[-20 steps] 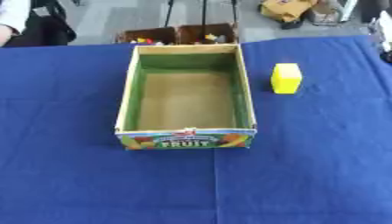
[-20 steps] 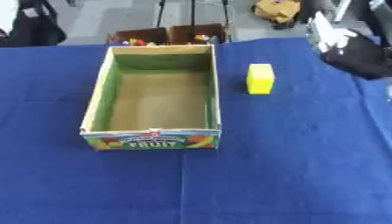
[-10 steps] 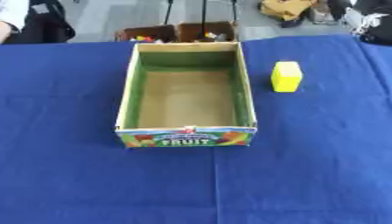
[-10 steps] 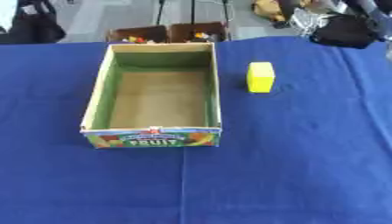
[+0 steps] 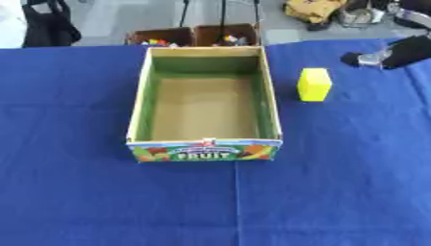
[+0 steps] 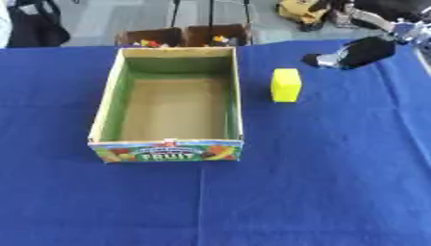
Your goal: Pick up objects on the table and place them in the box.
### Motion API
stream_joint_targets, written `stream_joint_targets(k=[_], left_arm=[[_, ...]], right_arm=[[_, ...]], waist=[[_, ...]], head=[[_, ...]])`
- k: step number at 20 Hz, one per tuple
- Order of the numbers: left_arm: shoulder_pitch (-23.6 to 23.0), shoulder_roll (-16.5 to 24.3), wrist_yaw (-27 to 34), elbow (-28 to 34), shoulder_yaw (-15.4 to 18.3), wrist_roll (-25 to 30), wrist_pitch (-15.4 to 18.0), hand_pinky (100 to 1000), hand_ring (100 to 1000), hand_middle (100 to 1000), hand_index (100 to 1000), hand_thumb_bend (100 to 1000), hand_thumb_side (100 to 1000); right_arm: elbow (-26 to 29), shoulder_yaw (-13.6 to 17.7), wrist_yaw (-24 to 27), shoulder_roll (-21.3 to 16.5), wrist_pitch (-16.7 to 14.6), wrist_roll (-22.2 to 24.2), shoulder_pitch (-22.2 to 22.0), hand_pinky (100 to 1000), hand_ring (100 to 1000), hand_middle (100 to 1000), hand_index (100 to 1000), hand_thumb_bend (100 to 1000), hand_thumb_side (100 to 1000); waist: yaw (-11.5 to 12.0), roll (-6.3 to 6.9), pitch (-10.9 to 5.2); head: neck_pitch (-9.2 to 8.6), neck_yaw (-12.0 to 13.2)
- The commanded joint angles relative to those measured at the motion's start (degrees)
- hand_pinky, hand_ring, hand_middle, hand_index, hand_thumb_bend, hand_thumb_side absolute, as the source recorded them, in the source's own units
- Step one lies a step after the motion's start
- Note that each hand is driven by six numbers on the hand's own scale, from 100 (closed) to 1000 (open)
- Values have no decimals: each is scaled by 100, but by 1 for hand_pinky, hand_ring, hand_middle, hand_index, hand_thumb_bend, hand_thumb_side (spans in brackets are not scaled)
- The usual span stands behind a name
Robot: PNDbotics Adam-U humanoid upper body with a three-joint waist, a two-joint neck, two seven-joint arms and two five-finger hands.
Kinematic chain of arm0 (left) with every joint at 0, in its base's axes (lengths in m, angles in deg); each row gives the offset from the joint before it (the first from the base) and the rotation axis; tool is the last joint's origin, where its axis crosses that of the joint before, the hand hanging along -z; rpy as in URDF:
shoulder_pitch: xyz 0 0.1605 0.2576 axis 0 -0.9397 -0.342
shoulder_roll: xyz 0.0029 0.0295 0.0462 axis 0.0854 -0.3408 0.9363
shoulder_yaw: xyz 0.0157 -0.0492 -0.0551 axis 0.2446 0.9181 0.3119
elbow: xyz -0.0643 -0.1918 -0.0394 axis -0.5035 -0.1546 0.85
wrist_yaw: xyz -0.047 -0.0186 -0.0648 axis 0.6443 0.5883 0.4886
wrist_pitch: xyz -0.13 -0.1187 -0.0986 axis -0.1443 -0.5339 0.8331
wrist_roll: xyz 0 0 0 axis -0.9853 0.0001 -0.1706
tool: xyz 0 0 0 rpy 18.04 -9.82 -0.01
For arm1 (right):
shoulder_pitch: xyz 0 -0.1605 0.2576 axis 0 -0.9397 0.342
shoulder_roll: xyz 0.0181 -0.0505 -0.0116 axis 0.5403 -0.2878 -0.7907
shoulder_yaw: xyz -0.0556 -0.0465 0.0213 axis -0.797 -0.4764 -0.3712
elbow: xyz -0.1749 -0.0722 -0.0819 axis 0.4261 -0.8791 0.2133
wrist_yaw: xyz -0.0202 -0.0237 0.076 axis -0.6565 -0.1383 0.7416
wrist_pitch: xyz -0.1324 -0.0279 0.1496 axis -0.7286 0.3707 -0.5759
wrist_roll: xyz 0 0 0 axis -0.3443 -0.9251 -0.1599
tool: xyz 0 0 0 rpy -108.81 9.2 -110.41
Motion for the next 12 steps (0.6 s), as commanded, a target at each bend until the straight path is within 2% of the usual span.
stream_joint_targets(k=[1,3,6,12], left_arm=[[19,136,27,109,-16,25,-4,480,782,839,896,100,1000],[16,134,30,109,-18,27,-6,481,783,839,896,100,1000],[17,128,35,109,-24,34,-8,481,783,839,896,100,1000],[11,114,44,109,-31,43,-16,480,782,839,896,100,1000]], right_arm=[[-231,6,219,-64,-102,749,236,754,887,874,982,566,602],[-324,-33,302,-9,-56,1089,341,746,884,876,988,574,539],[-431,-113,338,100,71,1438,515,739,877,872,983,573,500],[-775,-259,110,405,420,1588,863,732,877,864,978,539,439]], waist=[[3,-96,-263],[4,-102,-272],[-2,-114,-280],[17,-143,-288]], head=[[-18,-26],[-25,-35],[-28,-47],[-23,-77]])
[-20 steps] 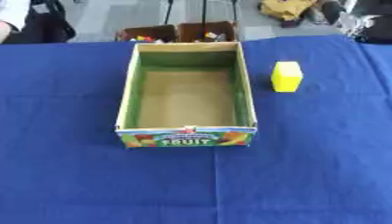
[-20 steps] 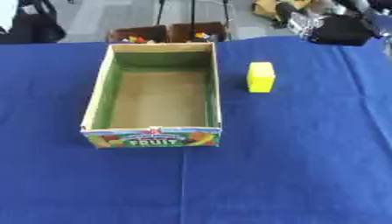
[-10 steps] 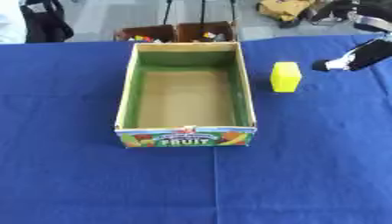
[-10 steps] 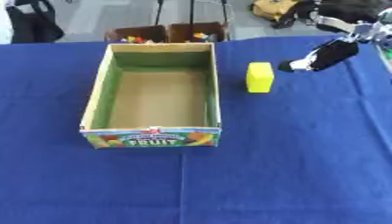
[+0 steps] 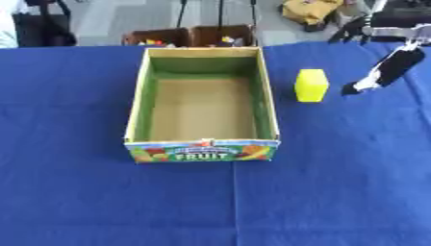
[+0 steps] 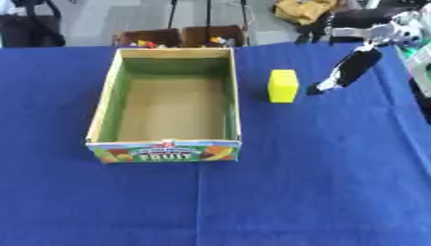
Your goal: Pick up objects on the table and place them in the box.
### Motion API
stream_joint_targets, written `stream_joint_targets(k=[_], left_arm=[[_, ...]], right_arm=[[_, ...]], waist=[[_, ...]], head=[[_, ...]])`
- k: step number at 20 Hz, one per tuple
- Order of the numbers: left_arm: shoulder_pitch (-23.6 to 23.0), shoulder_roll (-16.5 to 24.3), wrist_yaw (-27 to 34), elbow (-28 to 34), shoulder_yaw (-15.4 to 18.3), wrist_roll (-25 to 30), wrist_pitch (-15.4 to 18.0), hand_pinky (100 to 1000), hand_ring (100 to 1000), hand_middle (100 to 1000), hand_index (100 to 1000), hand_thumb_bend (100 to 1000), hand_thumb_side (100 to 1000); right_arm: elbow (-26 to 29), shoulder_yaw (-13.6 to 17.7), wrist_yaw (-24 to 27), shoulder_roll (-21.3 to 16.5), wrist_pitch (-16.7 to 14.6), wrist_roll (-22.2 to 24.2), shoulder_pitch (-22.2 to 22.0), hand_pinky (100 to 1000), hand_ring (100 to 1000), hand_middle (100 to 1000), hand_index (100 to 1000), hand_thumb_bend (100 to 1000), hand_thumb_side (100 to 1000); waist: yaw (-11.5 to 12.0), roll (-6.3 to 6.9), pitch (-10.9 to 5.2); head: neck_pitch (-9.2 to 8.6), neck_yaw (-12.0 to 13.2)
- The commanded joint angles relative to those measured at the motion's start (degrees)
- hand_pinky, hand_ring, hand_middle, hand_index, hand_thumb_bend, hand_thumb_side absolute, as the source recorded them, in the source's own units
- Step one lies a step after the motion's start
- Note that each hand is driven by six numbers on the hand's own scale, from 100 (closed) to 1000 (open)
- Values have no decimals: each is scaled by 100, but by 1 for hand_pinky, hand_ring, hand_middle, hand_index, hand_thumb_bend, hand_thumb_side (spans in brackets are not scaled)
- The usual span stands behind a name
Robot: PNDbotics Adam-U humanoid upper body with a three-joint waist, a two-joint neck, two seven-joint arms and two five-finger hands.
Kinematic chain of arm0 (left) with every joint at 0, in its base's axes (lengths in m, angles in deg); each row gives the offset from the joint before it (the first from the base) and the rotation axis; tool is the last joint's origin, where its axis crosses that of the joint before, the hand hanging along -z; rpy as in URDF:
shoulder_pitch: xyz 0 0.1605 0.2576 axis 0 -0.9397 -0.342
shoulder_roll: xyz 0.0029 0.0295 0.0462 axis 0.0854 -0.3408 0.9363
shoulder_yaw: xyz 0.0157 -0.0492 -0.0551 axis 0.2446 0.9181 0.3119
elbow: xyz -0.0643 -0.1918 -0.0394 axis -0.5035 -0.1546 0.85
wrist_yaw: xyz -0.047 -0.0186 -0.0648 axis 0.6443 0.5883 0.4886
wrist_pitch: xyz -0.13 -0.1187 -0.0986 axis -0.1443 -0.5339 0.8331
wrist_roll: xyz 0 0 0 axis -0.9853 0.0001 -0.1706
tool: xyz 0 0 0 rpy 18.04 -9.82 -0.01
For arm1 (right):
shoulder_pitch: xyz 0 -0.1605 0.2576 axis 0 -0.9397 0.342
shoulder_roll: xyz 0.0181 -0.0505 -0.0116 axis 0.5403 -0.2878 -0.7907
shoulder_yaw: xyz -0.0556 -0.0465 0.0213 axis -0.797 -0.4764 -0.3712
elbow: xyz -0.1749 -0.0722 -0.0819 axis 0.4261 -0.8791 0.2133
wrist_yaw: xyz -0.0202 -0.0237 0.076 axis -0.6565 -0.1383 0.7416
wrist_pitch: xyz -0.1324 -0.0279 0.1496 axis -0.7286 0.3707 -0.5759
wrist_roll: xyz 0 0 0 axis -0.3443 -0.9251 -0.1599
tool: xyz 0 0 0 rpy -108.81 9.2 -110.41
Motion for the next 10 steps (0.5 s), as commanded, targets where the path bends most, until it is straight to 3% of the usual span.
stream_joint_targets(k=[1,10], left_arm=[[17,111,25,109,0,15,-1,480,782,839,896,100,1000],[14,85,44,109,-14,27,-14,476,782,840,894,100,1000]], right_arm=[[-179,-25,-123,33,134,52,218,730,878,863,978,535,429],[-783,-167,-648,367,237,-9,485,702,869,855,960,503,388]], waist=[[20,-99,-262],[50,-114,-230]], head=[[-25,-33],[-41,-82]])
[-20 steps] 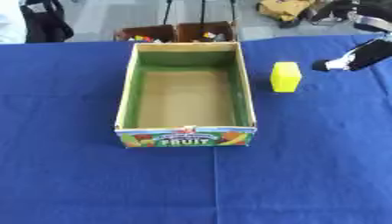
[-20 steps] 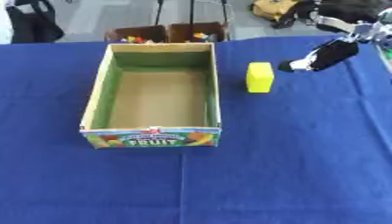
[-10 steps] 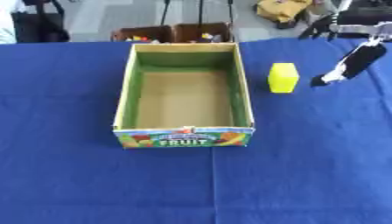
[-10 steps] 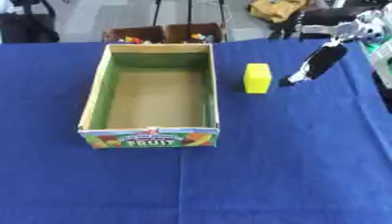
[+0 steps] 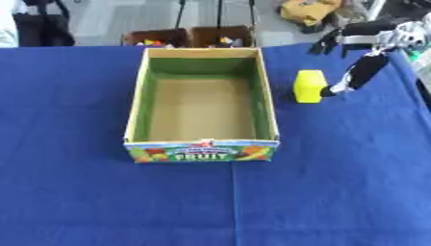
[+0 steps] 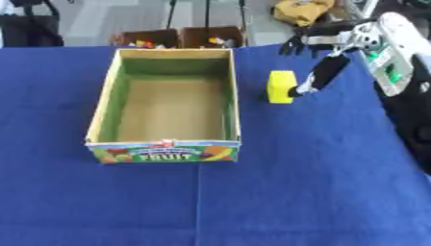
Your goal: Pick up objects on the table and place them in the box.
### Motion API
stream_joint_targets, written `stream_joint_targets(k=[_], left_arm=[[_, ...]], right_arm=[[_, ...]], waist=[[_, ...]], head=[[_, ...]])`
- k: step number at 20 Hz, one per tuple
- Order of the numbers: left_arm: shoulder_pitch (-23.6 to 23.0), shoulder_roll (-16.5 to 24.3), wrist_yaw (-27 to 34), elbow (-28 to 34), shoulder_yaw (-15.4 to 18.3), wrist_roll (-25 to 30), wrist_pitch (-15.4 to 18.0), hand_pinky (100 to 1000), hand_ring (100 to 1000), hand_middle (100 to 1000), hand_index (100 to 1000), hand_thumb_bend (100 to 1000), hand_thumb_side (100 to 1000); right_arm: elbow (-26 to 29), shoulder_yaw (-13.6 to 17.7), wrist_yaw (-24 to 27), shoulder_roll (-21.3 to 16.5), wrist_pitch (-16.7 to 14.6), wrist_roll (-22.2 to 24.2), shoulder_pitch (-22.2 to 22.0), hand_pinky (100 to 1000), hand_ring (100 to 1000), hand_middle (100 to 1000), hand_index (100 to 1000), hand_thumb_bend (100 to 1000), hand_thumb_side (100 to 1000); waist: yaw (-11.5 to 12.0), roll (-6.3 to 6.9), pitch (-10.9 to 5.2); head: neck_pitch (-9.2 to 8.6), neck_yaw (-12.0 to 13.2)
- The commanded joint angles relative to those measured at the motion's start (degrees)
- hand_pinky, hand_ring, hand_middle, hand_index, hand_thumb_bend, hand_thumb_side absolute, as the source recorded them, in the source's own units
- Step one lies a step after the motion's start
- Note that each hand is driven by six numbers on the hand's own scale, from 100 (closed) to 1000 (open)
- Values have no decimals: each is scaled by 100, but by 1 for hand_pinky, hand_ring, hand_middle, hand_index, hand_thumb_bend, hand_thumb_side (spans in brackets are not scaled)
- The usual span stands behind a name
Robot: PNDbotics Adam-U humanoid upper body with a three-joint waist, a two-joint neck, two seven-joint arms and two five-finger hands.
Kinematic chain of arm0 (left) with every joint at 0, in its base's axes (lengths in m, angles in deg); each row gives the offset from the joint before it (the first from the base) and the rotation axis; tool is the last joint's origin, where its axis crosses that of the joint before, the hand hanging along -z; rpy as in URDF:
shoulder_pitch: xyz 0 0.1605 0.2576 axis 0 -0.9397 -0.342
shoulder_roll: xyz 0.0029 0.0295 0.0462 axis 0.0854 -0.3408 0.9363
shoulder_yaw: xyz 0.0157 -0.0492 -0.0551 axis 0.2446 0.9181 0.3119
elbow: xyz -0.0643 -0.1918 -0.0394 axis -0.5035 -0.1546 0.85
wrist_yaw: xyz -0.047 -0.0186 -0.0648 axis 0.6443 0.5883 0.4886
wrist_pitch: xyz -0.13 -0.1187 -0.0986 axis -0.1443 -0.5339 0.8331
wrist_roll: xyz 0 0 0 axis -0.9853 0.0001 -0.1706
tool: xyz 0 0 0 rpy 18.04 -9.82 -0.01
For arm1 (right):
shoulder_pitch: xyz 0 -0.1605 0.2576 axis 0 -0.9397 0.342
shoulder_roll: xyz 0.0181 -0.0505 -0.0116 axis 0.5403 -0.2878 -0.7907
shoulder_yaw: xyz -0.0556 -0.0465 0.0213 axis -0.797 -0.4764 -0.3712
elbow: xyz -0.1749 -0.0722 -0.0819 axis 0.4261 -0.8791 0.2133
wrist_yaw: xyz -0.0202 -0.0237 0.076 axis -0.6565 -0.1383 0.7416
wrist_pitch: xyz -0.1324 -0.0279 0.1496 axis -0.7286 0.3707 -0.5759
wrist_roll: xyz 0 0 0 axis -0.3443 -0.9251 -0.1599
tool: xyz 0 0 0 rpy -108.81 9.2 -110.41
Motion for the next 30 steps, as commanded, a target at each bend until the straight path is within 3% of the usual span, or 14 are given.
stream_joint_targets(k=[1,16,23,30], left_arm=[[20,84,22,109,-13,16,-9,475,782,840,894,100,1000],[-4,62,44,109,-36,31,-33,467,781,839,894,100,1000],[-2,58,50,109,-44,42,-37,464,780,839,893,100,1000],[7,54,57,109,-50,47,-40,461,780,840,893,100,1000]], right_arm=[[-148,6,-215,-27,-7,-33,174,701,869,855,957,501,386],[-1063,245,-1182,292,141,-726,439,686,858,836,937,453,421],[-1323,287,-1509,329,100,-758,482,681,857,837,932,402,372],[-1449,321,-1407,359,31,-717,496,636,817,789,883,391,358]], waist=[[20,-85,-225],[136,-90,-141],[156,-98,-87],[156,-93,-55]], head=[[-44,-37],[-130,-206],[-171,-250],[-167,-260]])
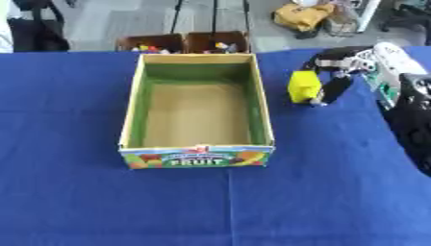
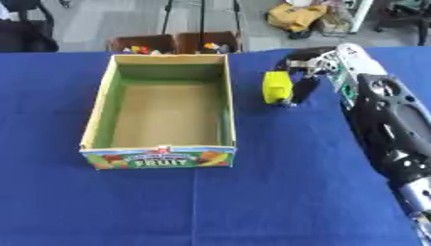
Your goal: Pick up objects on the table and place them in the box.
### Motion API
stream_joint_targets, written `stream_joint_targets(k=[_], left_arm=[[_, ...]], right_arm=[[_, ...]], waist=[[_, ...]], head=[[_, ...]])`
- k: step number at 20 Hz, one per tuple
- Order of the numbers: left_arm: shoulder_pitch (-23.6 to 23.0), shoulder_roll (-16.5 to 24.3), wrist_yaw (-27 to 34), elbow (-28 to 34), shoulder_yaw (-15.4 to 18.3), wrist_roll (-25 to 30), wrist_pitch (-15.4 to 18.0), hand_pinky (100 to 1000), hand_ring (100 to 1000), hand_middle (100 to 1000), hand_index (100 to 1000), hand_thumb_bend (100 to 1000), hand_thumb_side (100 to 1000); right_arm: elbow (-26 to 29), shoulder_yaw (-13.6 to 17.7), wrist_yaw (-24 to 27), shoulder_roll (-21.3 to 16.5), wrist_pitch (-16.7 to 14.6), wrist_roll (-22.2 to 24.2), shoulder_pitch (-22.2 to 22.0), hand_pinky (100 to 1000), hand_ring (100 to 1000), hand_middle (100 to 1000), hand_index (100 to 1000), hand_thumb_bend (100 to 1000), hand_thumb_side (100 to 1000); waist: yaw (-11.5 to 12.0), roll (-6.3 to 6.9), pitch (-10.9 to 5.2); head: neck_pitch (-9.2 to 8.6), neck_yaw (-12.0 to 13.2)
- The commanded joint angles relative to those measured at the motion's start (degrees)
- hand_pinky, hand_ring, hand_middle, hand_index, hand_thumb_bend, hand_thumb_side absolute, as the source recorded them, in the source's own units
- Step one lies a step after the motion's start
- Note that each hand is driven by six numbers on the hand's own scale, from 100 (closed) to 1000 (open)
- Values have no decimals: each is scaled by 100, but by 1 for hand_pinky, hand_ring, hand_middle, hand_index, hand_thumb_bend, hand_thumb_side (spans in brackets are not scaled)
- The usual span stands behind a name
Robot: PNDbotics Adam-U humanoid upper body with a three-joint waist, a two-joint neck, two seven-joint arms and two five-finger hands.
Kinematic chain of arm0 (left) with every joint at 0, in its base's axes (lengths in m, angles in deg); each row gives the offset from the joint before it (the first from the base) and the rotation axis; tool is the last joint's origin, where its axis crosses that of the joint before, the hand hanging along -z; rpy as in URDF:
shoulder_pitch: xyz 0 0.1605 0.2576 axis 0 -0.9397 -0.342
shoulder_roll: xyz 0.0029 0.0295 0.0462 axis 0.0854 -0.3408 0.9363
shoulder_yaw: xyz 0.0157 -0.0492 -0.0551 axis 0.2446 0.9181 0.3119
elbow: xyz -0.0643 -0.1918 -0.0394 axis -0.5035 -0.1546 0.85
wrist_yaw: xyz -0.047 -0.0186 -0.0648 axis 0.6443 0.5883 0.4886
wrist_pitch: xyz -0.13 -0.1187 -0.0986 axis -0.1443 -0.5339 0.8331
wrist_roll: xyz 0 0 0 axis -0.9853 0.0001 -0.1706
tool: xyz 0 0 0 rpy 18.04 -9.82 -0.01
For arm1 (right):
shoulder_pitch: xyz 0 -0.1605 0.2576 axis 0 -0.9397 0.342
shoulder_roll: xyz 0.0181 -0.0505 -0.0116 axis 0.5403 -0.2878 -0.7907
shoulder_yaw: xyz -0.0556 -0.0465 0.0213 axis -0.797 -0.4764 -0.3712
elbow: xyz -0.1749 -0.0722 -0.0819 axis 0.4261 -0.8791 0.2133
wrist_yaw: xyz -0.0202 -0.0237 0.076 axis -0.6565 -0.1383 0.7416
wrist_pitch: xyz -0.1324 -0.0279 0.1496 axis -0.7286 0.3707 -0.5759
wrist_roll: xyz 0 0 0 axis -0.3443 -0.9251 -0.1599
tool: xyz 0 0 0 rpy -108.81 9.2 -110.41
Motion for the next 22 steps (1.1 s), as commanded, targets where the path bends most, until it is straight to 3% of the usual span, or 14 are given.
stream_joint_targets(k=[1,2,3,5,14,22], left_arm=[[42,57,23,109,-15,10,-3,461,780,840,893,100,1000],[42,57,23,109,-15,11,-4,461,780,840,893,100,1000],[42,56,24,109,-16,11,-5,460,780,840,893,100,1000],[44,52,24,109,-18,12,-13,460,780,840,893,100,1000],[60,50,25,109,-23,13,-35,460,780,840,893,100,1000],[64,48,23,109,-16,10,-52,461,779,840,893,100,1000]], right_arm=[[21,51,79,-100,-18,-5,123,636,817,789,883,391,358],[22,48,88,-101,-14,-5,123,636,817,789,883,391,358],[33,52,101,-96,-10,-12,130,586,767,693,824,387,364],[73,63,178,-82,30,-112,139,568,750,654,799,379,372],[75,13,263,-84,177,-382,151,522,692,521,674,319,384],[71,31,306,-97,233,-512,174,461,620,419,526,178,383]], waist=[[8,-68,-62],[8,-69,-61],[9,-68,-60],[11,-67,-54],[-1,-80,-45],[-18,-97,-89]], head=[[-61,-22],[-61,-22],[-60,-23],[-58,-21],[-54,-4],[-61,5]])
